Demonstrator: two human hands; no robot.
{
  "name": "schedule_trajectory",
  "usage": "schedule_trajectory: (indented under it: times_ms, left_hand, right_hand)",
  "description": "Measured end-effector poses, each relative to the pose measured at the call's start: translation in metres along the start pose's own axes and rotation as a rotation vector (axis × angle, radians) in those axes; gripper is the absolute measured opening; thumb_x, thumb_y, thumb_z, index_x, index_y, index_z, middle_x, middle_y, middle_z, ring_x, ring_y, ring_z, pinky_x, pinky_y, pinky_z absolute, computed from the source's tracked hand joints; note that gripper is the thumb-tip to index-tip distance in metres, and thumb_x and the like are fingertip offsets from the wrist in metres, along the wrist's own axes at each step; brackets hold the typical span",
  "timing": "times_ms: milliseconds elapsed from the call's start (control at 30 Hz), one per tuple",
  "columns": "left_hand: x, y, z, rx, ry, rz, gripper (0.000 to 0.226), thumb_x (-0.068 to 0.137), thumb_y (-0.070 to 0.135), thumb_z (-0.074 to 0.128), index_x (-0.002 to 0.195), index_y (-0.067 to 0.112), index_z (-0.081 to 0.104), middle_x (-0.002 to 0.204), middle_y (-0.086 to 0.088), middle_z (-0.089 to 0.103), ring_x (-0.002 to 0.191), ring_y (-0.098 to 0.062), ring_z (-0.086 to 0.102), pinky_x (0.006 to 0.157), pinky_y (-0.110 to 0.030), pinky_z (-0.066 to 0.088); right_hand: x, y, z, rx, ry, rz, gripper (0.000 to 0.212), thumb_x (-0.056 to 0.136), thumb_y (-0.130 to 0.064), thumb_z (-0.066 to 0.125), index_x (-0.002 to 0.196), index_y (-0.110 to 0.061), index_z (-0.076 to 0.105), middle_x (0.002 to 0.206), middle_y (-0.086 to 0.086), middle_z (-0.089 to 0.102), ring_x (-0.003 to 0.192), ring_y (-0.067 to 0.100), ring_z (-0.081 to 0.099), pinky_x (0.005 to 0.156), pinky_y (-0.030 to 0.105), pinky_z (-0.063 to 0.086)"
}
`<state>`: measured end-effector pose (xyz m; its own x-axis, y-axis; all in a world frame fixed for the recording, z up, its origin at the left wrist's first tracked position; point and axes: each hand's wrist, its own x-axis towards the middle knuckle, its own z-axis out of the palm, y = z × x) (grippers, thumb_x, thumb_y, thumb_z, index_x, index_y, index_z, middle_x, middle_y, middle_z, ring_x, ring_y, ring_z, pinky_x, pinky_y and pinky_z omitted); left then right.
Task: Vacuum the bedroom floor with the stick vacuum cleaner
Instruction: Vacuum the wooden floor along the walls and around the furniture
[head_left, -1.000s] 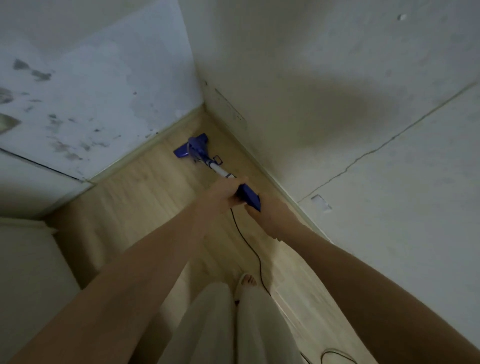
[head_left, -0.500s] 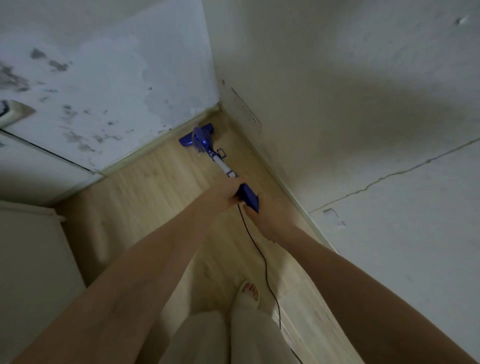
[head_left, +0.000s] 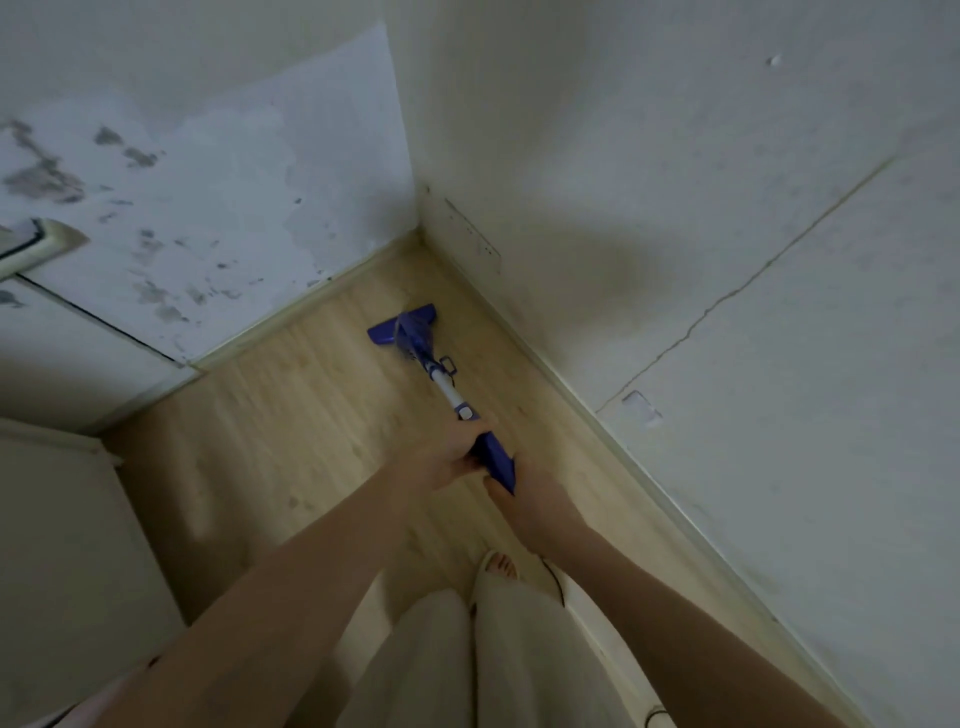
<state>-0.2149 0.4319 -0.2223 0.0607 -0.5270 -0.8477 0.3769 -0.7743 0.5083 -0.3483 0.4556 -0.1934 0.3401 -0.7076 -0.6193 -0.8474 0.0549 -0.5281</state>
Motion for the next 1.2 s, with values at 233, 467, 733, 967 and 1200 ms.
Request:
schedule_trajectory:
  times_ms: [233, 467, 733, 967, 1200]
  left_hand:
    - [-0.070, -0.088, -0.009, 0.005, -0.125, 0.000, 0.034, 0.094, 0.020, 0.059, 0.123, 0.005, 0.048, 0.114, -0.017, 0.057, 0.101, -0.030, 0.060, 0.074, -0.033, 0.055]
    - [-0.151, -0.148, 0.000, -0.006, -0.141, -0.062, 0.037, 0.094, 0.017, 0.058, 0.125, 0.004, 0.044, 0.099, -0.011, 0.056, 0.086, -0.022, 0.059, 0.063, -0.031, 0.053]
    - [-0.221, -0.147, 0.024, -0.162, -0.144, -0.050, 0.029, 0.096, 0.012, 0.055, 0.118, 0.004, 0.037, 0.096, -0.013, 0.053, 0.083, -0.023, 0.057, 0.083, -0.035, 0.047]
    - [-0.206, -0.149, 0.094, -0.244, -0.144, -0.050, 0.042, 0.096, 0.017, 0.056, 0.132, 0.000, 0.041, 0.101, -0.016, 0.056, 0.080, -0.026, 0.059, 0.074, -0.037, 0.050]
    - [-0.154, -0.138, 0.108, -0.193, -0.009, -0.072, 0.037, 0.098, 0.020, 0.050, 0.128, 0.001, 0.042, 0.132, -0.016, 0.052, 0.103, -0.029, 0.060, 0.077, -0.039, 0.052]
  right_hand:
    - [-0.107, 0.012, 0.049, -0.009, 0.012, 0.062, 0.019, 0.100, -0.035, 0.044, 0.112, -0.020, 0.046, 0.075, -0.006, 0.052, 0.054, 0.005, 0.049, 0.044, 0.016, 0.036]
    - [-0.210, 0.016, 0.070, -0.032, -0.027, 0.125, 0.019, 0.101, -0.036, 0.042, 0.105, -0.017, 0.045, 0.075, 0.000, 0.053, 0.052, 0.012, 0.050, 0.046, 0.022, 0.045]
    - [-0.267, -0.002, 0.014, -0.068, -0.153, 0.130, 0.035, 0.097, -0.037, 0.044, 0.100, -0.004, 0.054, 0.064, 0.010, 0.056, 0.038, 0.018, 0.051, 0.040, 0.025, 0.047]
    - [-0.258, 0.048, -0.050, -0.191, -0.177, 0.090, 0.040, 0.096, -0.044, 0.050, 0.105, -0.006, 0.054, 0.063, 0.011, 0.058, 0.042, 0.022, 0.052, 0.046, 0.029, 0.047]
    - [-0.196, 0.088, -0.046, -0.181, -0.177, 0.013, 0.029, 0.097, -0.042, 0.050, 0.101, -0.014, 0.054, 0.068, 0.009, 0.061, 0.044, 0.020, 0.053, 0.052, 0.033, 0.052]
